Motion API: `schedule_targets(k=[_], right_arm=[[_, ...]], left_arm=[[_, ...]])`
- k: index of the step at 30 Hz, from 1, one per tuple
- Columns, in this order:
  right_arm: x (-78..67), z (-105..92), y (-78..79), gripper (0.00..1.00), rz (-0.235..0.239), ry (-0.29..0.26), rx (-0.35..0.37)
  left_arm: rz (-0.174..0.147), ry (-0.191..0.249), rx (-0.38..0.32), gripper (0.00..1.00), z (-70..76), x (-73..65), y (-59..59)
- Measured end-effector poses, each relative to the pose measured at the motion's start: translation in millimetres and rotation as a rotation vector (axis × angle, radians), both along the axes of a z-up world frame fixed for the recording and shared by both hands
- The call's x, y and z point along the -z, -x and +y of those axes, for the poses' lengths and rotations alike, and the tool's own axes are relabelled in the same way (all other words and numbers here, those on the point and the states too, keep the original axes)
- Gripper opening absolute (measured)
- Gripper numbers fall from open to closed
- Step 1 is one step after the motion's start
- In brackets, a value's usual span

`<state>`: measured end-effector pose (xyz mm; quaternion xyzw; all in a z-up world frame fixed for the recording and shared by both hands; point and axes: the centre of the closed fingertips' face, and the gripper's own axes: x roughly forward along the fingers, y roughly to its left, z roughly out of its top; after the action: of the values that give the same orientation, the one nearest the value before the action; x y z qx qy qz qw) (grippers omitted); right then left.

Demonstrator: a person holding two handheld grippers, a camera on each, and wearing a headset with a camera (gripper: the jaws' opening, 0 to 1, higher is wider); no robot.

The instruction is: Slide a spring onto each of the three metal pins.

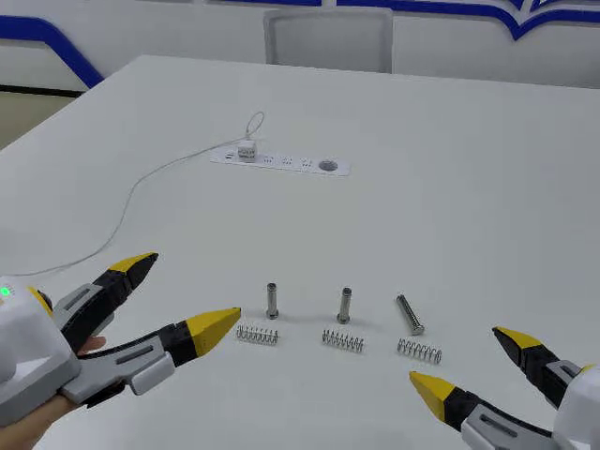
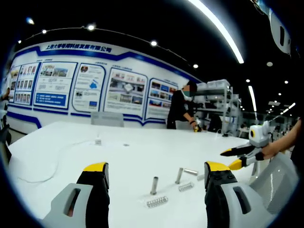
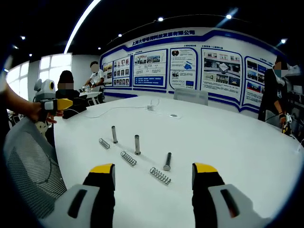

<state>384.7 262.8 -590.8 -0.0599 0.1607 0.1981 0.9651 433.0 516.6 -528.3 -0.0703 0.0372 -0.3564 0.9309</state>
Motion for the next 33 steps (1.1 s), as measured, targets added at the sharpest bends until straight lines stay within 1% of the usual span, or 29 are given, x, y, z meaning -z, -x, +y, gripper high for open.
schedule_targets(k=[2,9,12,17,20,22,24,25,26,27,29,31,33], right_arm=[[1.2,0.3,0.2,0.66,0.005,0.003,-0.001],[4.0,0.2,0.2,0.65,0.014,0.016,-0.002],[3.5,-1.5,-0.7,0.65,0.010,0.025,0.004],[6.2,-2.0,-0.3,0.65,0.024,0.019,0.005],[5.9,-1.5,-0.8,0.63,0.024,0.017,0.004],[5.3,-1.2,-1.7,0.61,0.022,0.016,0.002],[4.7,-0.4,-2.4,0.59,0.022,0.003,0.004],[5.5,0.3,-2.7,0.59,0.026,0.001,0.000],[7.3,0.6,-2.8,0.59,0.034,0.004,-0.004],[9.1,0.5,-3.0,0.59,0.042,0.008,-0.005],[10.0,-0.5,-4.0,0.59,0.045,0.009,-0.006],[8.9,-4.1,-6.8,0.59,0.041,0.001,0.000],[9.1,-7.5,-10.7,0.59,0.040,0.006,0.002]], left_arm=[[-0.001,0.003,-0.001,0.86,-0.2,-0.4,-0.2],[0.003,0.010,-0.001,0.85,0.3,-0.3,-0.6],[0.010,0.002,-0.004,0.85,0.8,2.0,-1.2],[0.016,-0.008,0.009,0.85,-1.9,4.4,-0.2],[0.010,-0.004,0.007,0.84,-1.6,2.5,-0.2],[0.006,0.000,0.004,0.82,-0.5,1.3,-0.7],[0.016,-0.006,0.005,0.79,0.1,3.6,-1.3],[0.038,-0.013,0.007,0.79,0.3,7.8,-1.5],[0.046,-0.021,0.008,0.79,0.4,9.9,-1.4],[0.047,-0.025,0.011,0.78,0.0,10.3,-1.1],[0.047,-0.018,0.016,0.77,-0.7,8.5,0.2],[0.037,0.003,0.016,0.77,-0.4,3.7,1.0],[0.039,0.012,0.012,0.77,0.7,3.2,0.2]])
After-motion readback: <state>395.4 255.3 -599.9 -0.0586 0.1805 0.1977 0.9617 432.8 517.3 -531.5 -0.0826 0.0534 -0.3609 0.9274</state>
